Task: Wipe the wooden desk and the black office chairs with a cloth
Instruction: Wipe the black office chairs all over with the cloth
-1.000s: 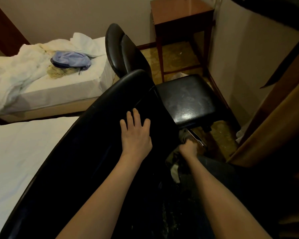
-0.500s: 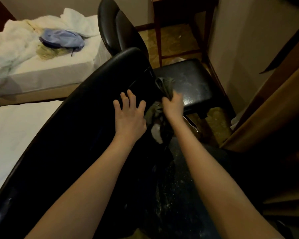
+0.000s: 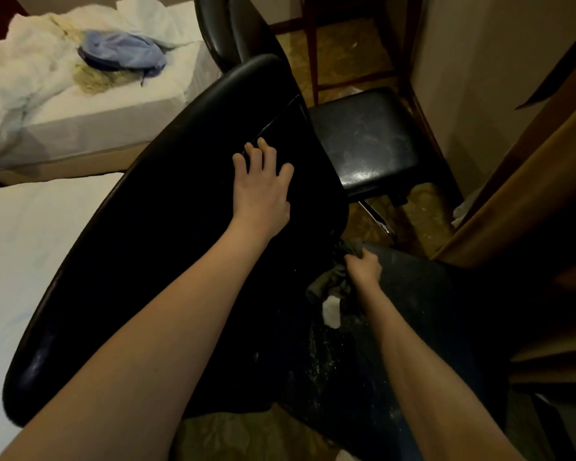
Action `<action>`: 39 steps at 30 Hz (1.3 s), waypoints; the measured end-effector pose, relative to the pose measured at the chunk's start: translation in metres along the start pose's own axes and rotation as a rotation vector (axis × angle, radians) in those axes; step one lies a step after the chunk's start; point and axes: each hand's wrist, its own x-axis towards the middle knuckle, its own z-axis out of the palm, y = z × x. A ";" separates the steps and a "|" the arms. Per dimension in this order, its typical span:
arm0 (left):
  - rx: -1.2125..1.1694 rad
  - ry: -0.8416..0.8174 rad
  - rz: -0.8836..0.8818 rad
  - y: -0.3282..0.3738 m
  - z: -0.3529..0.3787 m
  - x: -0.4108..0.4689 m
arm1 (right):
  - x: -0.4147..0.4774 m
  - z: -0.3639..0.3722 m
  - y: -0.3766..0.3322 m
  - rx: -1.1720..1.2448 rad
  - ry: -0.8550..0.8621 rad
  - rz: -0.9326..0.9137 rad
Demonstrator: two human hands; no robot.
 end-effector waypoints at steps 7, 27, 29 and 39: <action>-0.125 -0.038 -0.017 -0.002 -0.006 -0.017 | -0.069 0.031 -0.063 0.230 0.157 -0.352; -0.119 -0.139 0.028 -0.016 0.002 -0.132 | -0.126 0.044 0.018 0.136 0.044 -0.233; -0.122 -0.156 0.003 -0.020 -0.001 -0.144 | -0.155 0.046 -0.007 0.210 0.094 -0.367; -0.217 -0.076 0.000 -0.041 0.010 -0.194 | -0.189 0.109 0.047 0.051 0.116 -0.218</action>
